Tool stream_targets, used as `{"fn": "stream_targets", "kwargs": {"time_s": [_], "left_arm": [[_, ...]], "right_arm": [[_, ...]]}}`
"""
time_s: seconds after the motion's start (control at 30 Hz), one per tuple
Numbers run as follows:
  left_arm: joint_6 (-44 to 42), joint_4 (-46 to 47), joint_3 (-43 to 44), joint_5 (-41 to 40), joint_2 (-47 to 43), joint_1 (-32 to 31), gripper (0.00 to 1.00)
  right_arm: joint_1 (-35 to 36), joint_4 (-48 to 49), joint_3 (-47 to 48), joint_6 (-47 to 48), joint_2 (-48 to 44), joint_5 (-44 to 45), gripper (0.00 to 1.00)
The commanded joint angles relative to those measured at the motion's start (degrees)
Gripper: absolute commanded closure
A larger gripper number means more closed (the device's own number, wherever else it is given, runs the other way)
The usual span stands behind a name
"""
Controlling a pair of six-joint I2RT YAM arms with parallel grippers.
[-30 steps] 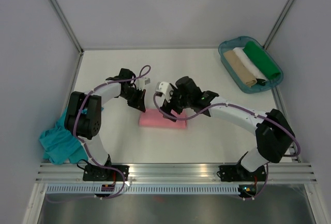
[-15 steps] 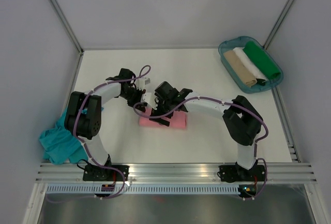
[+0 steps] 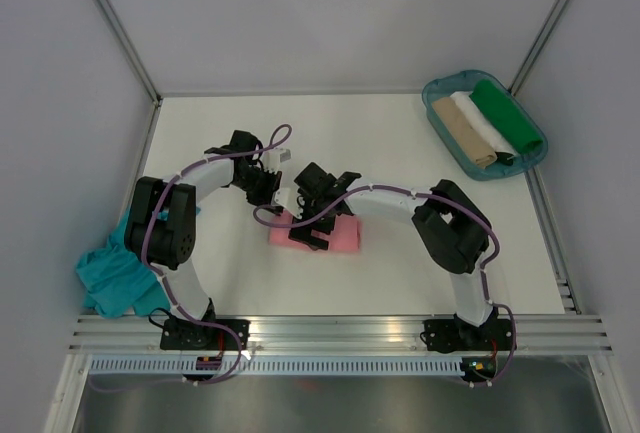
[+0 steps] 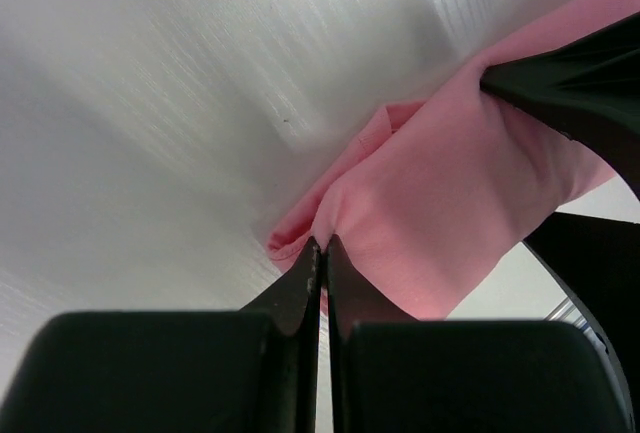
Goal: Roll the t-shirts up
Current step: Place the rolled tshirt into the container
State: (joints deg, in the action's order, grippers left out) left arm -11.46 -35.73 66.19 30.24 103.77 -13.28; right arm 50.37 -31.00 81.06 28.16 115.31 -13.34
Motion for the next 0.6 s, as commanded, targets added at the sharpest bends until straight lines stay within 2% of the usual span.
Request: {"fn": "stream_targets", "kwargs": {"time_s": [0.0,0.37,0.53,0.57], "left_arm": [[-2.6,0.1,2.2,-0.7,0.1,-0.1,0.98],[-3.4,-0.7,3.6,-1.6,0.9,-0.1,0.98],[-3.5,-1.3,3.6,-1.4,1.0,-0.1,0.98],[-3.6,-1.4,3.7,-1.7,0.9,-0.1,0.96]], "right_arm": [[0.0,-1.9,-0.5,0.8,0.8,-0.5,0.02],[0.0,-3.6,-5.1,2.2,0.8,1.4,0.03],[0.0,-4.0,-4.9,1.7,2.3,5.3,0.08],[0.1,-4.0,-4.9,1.7,2.5,6.0,0.12]]}}
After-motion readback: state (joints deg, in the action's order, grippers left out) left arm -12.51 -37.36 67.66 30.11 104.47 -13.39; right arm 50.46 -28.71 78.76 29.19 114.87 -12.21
